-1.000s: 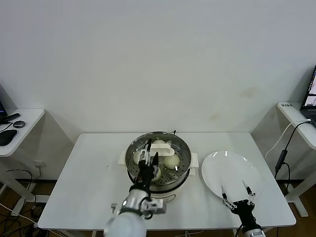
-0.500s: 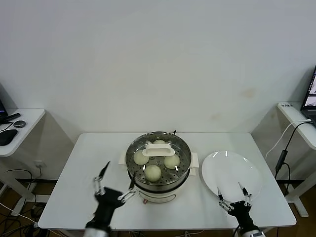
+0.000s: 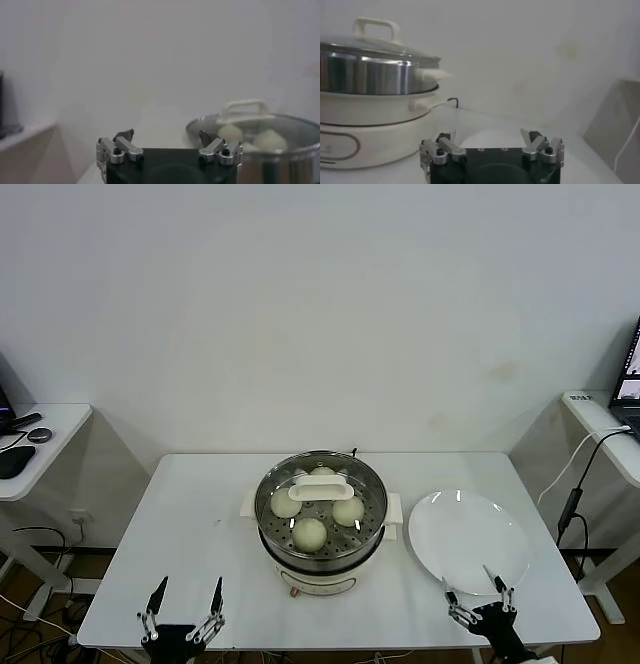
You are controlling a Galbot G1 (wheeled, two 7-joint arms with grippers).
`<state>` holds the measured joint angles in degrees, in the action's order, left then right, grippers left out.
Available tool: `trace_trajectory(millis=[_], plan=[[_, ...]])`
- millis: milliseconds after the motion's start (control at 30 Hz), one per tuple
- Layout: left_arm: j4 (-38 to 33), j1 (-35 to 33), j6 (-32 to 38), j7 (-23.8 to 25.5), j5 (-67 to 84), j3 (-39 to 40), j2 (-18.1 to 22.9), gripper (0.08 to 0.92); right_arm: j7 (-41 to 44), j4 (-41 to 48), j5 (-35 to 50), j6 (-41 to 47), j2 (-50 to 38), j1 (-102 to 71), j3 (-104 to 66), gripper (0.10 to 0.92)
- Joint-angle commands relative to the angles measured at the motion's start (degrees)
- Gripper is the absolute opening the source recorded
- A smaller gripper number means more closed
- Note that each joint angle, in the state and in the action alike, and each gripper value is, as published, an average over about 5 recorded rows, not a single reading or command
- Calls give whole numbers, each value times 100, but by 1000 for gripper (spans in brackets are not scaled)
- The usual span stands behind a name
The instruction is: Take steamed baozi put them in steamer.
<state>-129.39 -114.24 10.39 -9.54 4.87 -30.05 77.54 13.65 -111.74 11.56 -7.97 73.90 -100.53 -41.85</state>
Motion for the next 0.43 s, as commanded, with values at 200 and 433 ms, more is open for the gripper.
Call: trace_trajectory(millis=[200,433], plan=[[501,-331,378,280,768,-318,322,823,-140,-591,334,397,-119,-585,419,823],[569,-295,282,325,754,-401,294,823,-163,-547,286,353,-101,-622,446,823]])
